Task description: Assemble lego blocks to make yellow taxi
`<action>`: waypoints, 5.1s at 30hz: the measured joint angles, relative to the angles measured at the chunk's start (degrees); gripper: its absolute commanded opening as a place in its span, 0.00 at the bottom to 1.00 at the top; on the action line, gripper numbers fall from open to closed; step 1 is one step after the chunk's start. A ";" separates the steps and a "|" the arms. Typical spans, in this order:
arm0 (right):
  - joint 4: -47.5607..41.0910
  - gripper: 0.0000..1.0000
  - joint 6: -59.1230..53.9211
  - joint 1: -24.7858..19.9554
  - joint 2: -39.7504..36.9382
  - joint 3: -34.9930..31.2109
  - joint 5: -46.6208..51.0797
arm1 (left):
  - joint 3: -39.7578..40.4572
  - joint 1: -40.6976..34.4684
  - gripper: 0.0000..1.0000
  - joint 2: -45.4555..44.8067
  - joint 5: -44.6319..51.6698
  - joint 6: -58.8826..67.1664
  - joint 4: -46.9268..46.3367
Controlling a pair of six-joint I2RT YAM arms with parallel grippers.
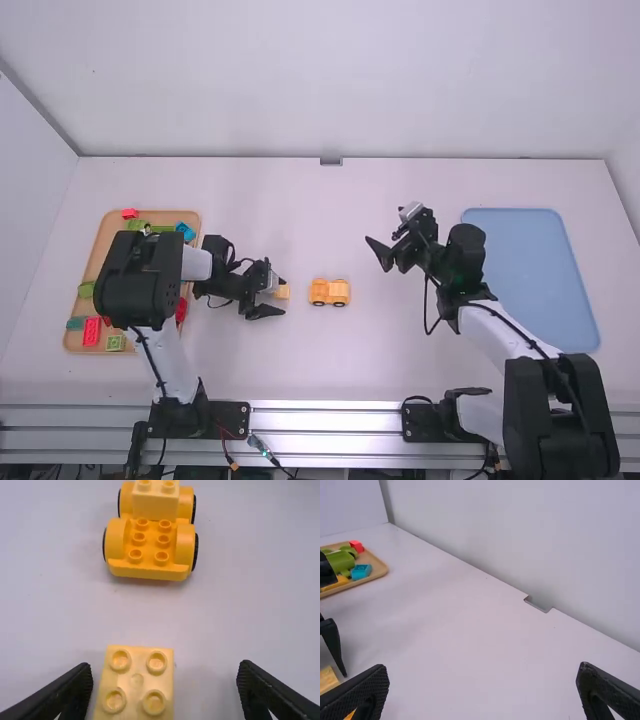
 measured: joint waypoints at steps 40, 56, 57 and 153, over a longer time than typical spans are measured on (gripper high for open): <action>-3.78 0.99 -2.91 -1.07 0.61 0.00 -0.02 | -2.56 0.46 0.13 0.00 3.23 0.33 7.23; -0.17 0.99 -21.00 3.65 17.51 0.00 -6.60 | 1.11 -0.31 0.02 -5.16 4.70 -1.55 0.52; 0.22 0.99 -23.23 4.72 18.82 0.00 -6.71 | 1.11 -0.90 0.02 -6.16 4.52 -2.80 1.66; -7.48 0.48 -38.80 12.20 40.39 9.81 -15.47 | 1.49 -18.91 0.02 -4.02 -5.22 -25.62 21.38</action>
